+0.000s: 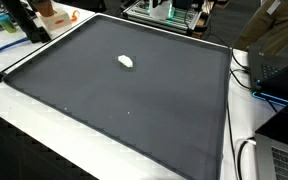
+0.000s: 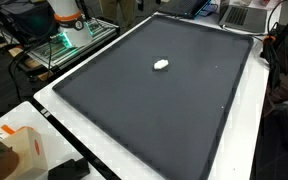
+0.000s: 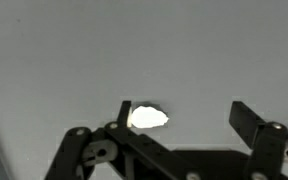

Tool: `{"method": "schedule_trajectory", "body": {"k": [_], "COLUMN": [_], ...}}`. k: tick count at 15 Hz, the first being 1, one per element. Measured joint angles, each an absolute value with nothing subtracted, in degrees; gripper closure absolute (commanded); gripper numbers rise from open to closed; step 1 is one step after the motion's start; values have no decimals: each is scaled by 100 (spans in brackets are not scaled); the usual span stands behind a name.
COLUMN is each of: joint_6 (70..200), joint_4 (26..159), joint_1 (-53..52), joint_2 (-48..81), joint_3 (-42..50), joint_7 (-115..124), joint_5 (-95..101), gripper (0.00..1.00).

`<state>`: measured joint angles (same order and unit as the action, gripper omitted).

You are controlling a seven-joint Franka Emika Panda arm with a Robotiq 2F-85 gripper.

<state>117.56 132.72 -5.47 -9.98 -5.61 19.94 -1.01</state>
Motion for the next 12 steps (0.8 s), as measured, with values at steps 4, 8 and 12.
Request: {"method": "schedule_trajectory", "body": {"k": [4,8,12], "joint_6": [11798,11818,11499], "joint_4": [13474,13491,13388], "joint_1": [-555,-546,-439], "joint_2": [-1241,-1229,-1173], "joint_3": [-570,-575,-524], "joint_7": [2016,2002,1711], "joint_5": [-101,-94,-43], "gripper": [0,0,0]}}
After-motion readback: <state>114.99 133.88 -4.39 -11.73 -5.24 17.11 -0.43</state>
